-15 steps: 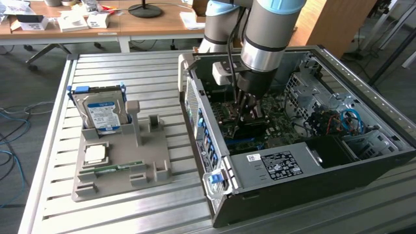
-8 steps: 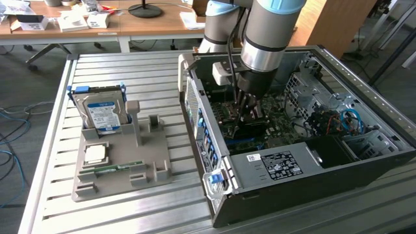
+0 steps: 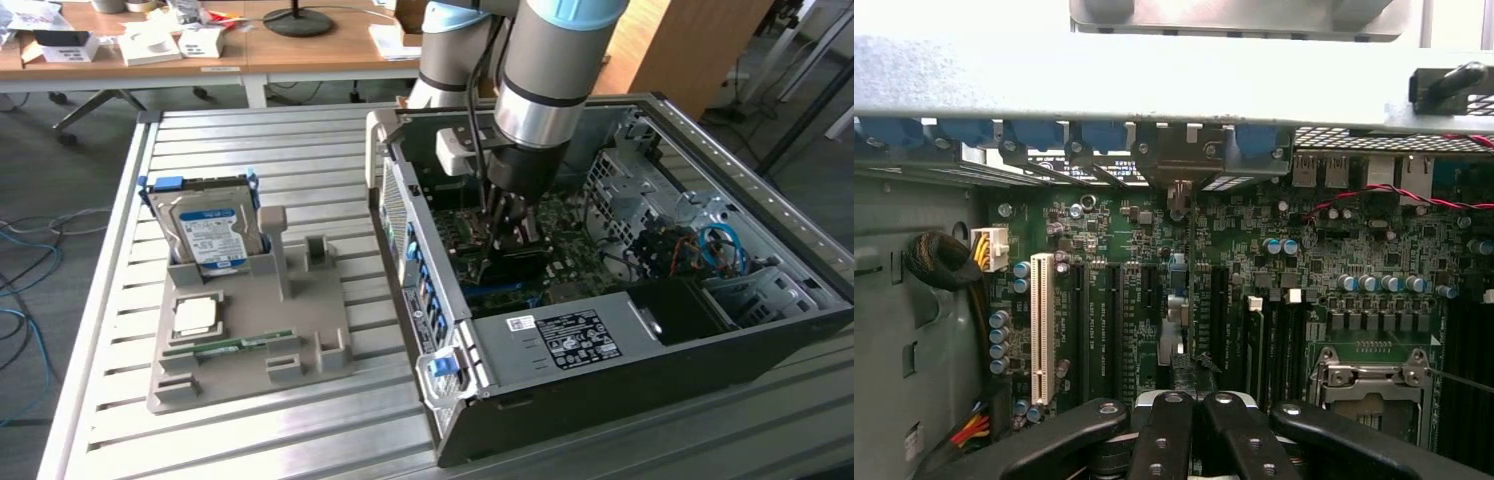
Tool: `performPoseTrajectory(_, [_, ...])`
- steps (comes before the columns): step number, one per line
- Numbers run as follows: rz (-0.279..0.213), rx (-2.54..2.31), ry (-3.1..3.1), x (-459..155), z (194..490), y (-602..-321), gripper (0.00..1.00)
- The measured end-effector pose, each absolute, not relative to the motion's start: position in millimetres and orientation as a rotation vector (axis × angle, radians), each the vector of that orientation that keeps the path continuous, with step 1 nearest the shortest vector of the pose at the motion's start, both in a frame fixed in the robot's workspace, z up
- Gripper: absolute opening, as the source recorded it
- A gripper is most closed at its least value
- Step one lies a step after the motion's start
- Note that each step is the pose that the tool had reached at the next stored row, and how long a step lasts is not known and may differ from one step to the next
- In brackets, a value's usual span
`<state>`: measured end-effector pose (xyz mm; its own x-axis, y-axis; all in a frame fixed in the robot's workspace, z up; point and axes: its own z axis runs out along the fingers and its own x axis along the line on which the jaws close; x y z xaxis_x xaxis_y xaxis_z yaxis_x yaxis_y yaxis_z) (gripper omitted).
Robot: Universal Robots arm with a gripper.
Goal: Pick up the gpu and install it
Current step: 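Press down on the gpu until it lock into place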
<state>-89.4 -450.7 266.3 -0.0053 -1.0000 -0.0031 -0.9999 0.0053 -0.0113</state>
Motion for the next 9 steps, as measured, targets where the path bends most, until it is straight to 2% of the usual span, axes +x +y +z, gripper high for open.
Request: performPoseTrajectory(9, [-0.009, -2.208, 2.22, -89.6, 266.1, -451.7, 0.11])
